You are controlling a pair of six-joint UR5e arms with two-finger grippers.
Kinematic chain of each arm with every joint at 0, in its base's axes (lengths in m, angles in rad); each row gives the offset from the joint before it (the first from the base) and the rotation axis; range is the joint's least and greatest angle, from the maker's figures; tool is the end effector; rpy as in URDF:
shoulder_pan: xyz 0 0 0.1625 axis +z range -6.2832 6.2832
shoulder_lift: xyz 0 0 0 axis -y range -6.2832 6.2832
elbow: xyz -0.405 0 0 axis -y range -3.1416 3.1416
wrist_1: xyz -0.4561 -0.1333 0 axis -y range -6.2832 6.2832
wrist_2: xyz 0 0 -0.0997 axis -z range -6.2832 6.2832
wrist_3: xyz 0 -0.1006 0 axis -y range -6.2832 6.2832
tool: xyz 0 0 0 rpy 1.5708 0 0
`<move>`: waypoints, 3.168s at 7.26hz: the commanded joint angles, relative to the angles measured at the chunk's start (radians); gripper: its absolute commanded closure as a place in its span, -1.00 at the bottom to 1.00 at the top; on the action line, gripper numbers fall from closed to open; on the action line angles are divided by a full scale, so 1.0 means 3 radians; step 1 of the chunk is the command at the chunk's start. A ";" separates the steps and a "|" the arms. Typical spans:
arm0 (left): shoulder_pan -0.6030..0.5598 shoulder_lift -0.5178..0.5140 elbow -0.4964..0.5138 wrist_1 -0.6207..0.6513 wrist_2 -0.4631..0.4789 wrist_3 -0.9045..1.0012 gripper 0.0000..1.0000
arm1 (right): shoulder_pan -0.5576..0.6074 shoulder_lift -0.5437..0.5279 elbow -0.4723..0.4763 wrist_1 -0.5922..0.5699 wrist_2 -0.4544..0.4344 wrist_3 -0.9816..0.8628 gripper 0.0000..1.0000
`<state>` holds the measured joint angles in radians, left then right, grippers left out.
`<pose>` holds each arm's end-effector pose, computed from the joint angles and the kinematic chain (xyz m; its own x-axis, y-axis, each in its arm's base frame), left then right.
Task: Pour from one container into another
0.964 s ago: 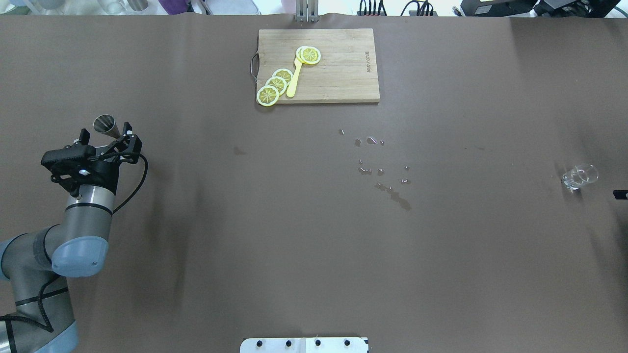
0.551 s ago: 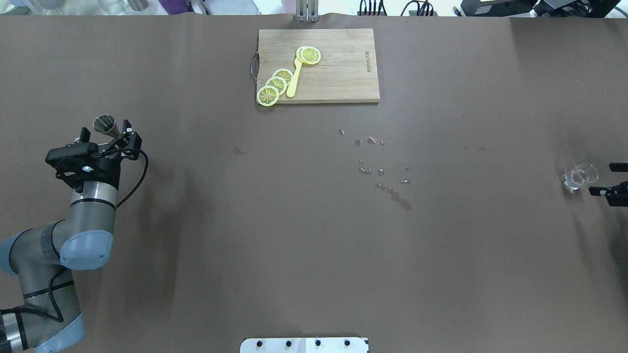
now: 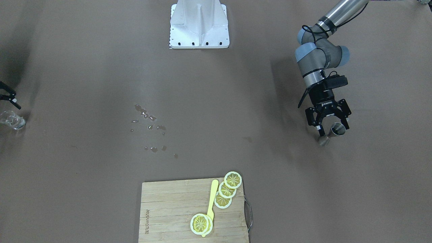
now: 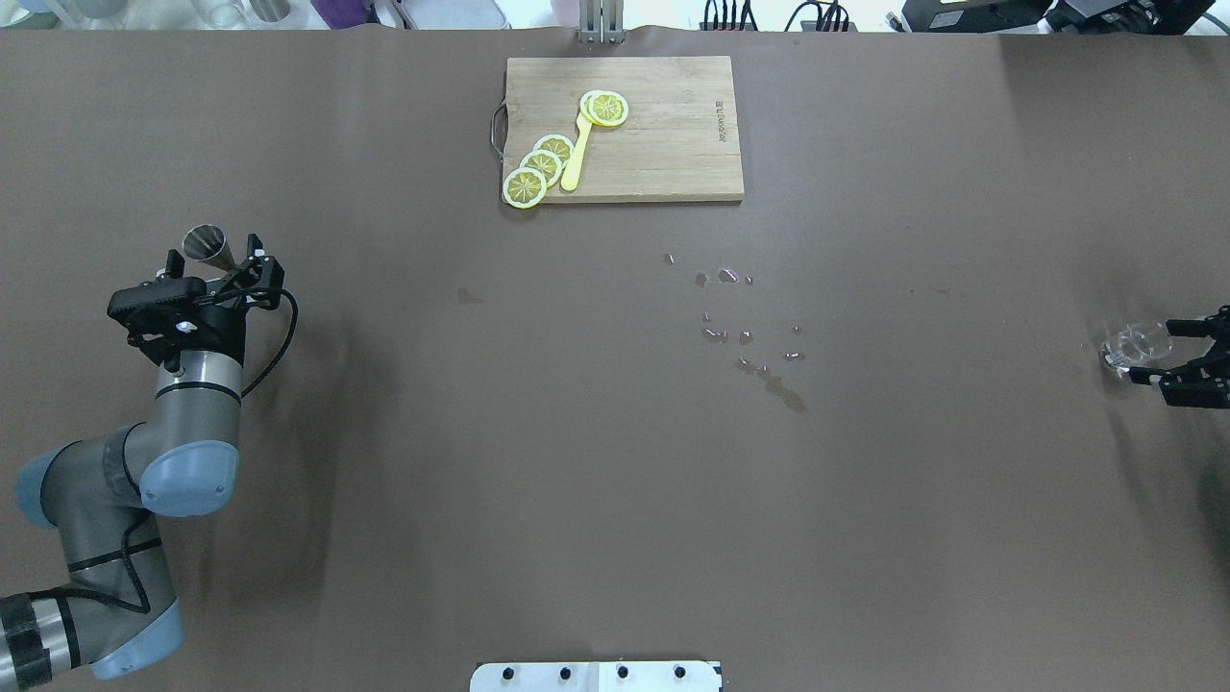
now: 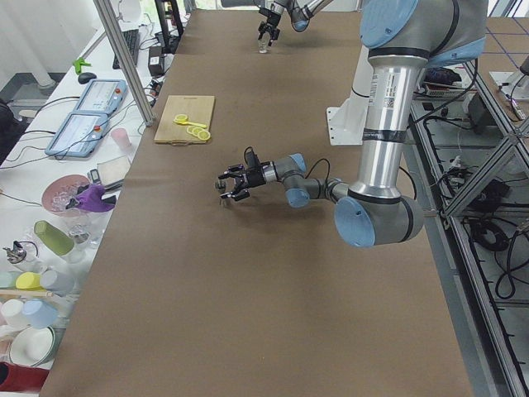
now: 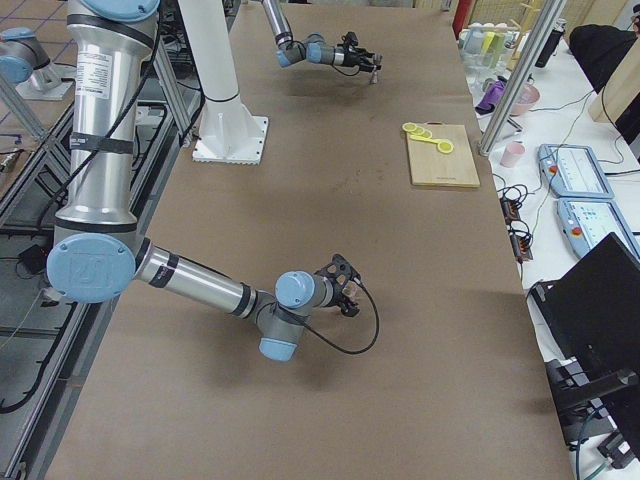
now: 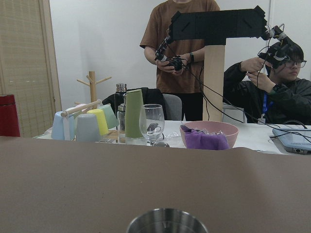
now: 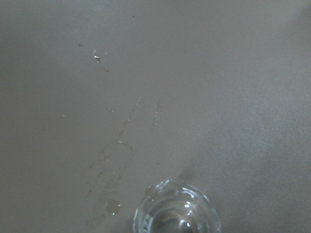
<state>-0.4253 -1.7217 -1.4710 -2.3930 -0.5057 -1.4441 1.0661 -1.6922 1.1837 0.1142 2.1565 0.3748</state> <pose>0.4714 -0.4565 0.4945 0.6828 -0.2421 -0.6893 0.7302 0.1968 0.6542 -0.1569 -0.4446 0.7267 0.5171 -0.6676 0.5356 -0.0038 0.6240 0.7814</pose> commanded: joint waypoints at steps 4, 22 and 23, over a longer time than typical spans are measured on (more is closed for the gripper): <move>-0.0004 -0.0116 0.0230 0.0000 -0.0002 -0.0212 -0.94 | -0.0174 0.0169 -0.0503 0.0518 -0.0311 0.0121 -1.00; 0.0011 -0.0147 0.0220 0.0138 -0.0032 -0.0305 1.00 | -0.0245 0.0241 -0.0316 0.0560 -0.0215 -0.0117 1.00; 0.0011 -0.0147 0.0194 0.0138 -0.0032 -0.0305 1.00 | -0.0225 0.0241 -0.0239 0.0520 0.0004 -0.0129 1.00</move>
<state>-0.4210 -1.7656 -1.4041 -2.3516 -0.5154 -1.5361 0.9943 -1.6205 1.0849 0.2824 2.0985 0.3654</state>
